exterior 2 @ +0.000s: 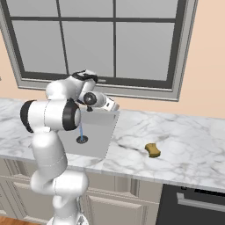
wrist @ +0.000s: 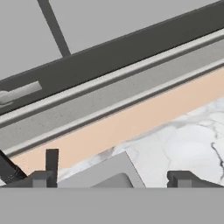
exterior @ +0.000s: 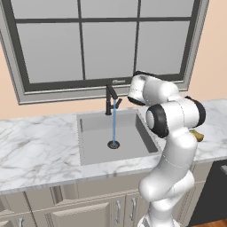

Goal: Soak the sponge with water for a few seconds and then drop it inside the sink.

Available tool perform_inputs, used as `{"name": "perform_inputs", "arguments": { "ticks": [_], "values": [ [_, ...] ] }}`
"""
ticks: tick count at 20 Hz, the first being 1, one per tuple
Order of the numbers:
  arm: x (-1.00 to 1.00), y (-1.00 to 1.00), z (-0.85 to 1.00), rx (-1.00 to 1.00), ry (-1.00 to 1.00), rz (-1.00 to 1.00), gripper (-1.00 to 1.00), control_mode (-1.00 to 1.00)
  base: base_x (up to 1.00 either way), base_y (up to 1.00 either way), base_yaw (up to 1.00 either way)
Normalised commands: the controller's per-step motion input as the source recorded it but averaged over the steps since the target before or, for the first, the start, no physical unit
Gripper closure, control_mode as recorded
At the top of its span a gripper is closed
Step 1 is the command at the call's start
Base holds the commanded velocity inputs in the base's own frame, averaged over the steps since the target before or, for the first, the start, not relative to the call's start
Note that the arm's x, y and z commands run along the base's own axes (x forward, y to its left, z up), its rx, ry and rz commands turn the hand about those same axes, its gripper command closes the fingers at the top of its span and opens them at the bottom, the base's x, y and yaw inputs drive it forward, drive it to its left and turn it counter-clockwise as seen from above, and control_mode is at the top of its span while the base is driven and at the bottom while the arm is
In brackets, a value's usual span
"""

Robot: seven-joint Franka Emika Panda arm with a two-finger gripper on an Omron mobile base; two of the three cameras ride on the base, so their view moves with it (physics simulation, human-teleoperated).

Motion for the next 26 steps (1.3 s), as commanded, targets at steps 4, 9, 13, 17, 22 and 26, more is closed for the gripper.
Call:
{"name": "perform_inputs", "arguments": {
  "ticks": [4,9,13,17,22,26],
  "values": [
    [-0.27,-0.26,0.64,0.01,0.18,0.01,-1.0,-1.0,0.0,0.0,0.0],
    [-0.06,-0.22,0.79,0.04,0.1,0.0,-1.0,-1.0,0.0,0.0,0.0],
    [0.0,-0.18,0.87,0.06,0.03,0.0,-1.0,-1.0,0.0,0.0,0.0],
    [0.0,-0.15,0.8,0.08,0.01,0.0,-1.0,-1.0,0.0,0.0,0.0],
    [-0.12,-0.13,0.64,0.05,0.04,0.0,-1.0,-1.0,0.0,0.0,0.0],
    [-0.22,-0.08,0.71,0.03,0.06,0.0,-1.0,-1.0,0.0,0.0,0.0]
  ]
}}
